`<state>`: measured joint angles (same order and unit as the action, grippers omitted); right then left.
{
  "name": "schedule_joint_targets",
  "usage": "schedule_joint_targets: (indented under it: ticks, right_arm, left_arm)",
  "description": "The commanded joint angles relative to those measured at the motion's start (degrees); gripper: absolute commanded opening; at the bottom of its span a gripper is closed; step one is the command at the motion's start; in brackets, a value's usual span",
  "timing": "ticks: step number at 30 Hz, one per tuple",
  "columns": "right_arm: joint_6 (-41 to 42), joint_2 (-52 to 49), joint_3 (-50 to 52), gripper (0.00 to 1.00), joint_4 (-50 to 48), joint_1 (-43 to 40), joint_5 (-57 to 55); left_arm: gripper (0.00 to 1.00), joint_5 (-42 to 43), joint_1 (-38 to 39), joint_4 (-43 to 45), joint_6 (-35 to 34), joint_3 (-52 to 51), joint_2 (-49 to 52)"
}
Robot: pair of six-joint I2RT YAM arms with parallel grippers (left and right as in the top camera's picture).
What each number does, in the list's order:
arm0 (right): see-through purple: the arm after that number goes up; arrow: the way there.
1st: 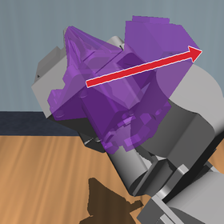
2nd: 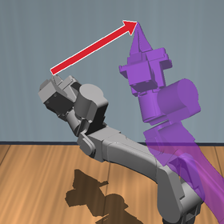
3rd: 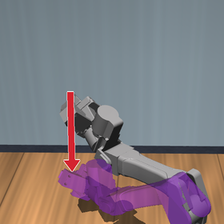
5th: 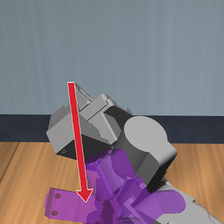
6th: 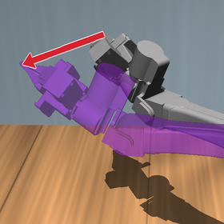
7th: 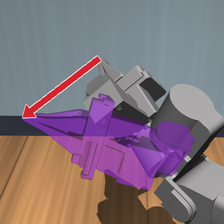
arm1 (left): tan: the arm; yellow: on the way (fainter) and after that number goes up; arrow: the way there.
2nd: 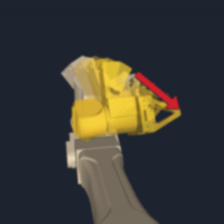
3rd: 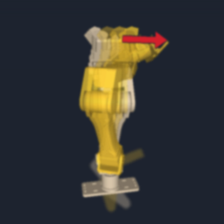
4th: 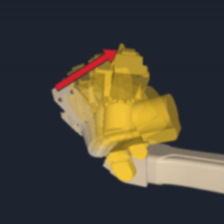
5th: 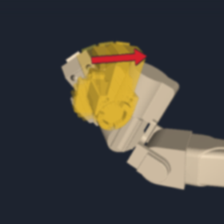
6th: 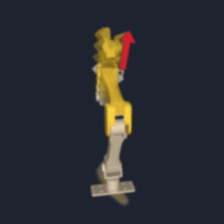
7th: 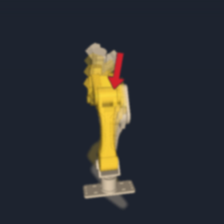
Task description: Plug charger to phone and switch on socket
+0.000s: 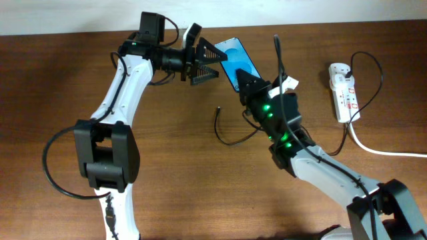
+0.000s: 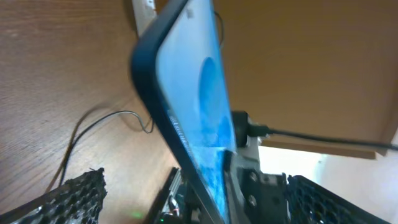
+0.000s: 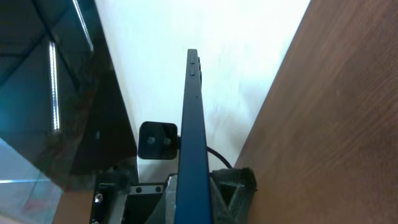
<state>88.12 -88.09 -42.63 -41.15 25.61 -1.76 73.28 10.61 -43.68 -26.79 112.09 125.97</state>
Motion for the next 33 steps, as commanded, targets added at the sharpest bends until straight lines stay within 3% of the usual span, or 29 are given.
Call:
schedule_joint_targets:
  ticks: [1, 5, 7, 9, 12, 17, 22, 27, 30, 33]
  right_arm:
    - [-2.4, 0.5, -2.0, 0.04, -1.1, 3.5, -9.9]
    - [-2.4, 0.5, -2.0, 0.04, -0.3, 5.3, -11.8]
    - [-2.4, 0.5, -2.0, 0.04, 0.8, 5.3, -11.8]
    - [-2.4, 0.5, -2.0, 0.04, 1.5, 5.3, -11.1]
    - [-2.3, 0.5, -2.0, 0.04, 1.5, 5.5, -10.5]
    - [-2.1, 0.5, -2.0, 0.04, 0.1, 5.5, -8.3]
    - [1.4, 0.5, -2.0, 0.04, -1.4, 5.5, -7.2]
    - [1.4, 0.5, -2.0, 0.04, -1.4, 5.5, -5.3]
    - [1.6, 0.5, -2.0, 0.04, -2.2, 5.5, -4.7]
    - [2.2, 0.5, -2.0, 0.04, -3.8, 5.5, -4.0]
  left_arm:
    - [0.95, -5.0, 1.3, 0.0, -1.0, 0.8, -0.3]
    - [0.89, -5.6, 1.7, 1.6, -6.6, 0.8, -0.3]
    - [0.80, -5.7, 1.7, 3.1, -8.6, 0.8, -0.3]
    - [0.63, -5.7, 1.7, 4.3, -8.6, 0.8, -0.3]
    - [0.45, -5.7, 1.6, 4.3, -8.6, 0.8, -0.3]
    - [0.41, -5.6, 1.6, 8.1, -12.8, 0.8, -0.3]
    - [0.19, -4.3, 1.6, 10.8, -14.0, 0.8, -0.3]
    - [0.18, 0.9, 1.6, 15.8, -14.0, 0.8, -0.3]
    - [0.22, 1.1, 1.6, 15.8, -14.0, 0.8, -0.3]
    - [0.21, 1.6, 1.6, 15.8, -14.0, 0.8, -0.3]
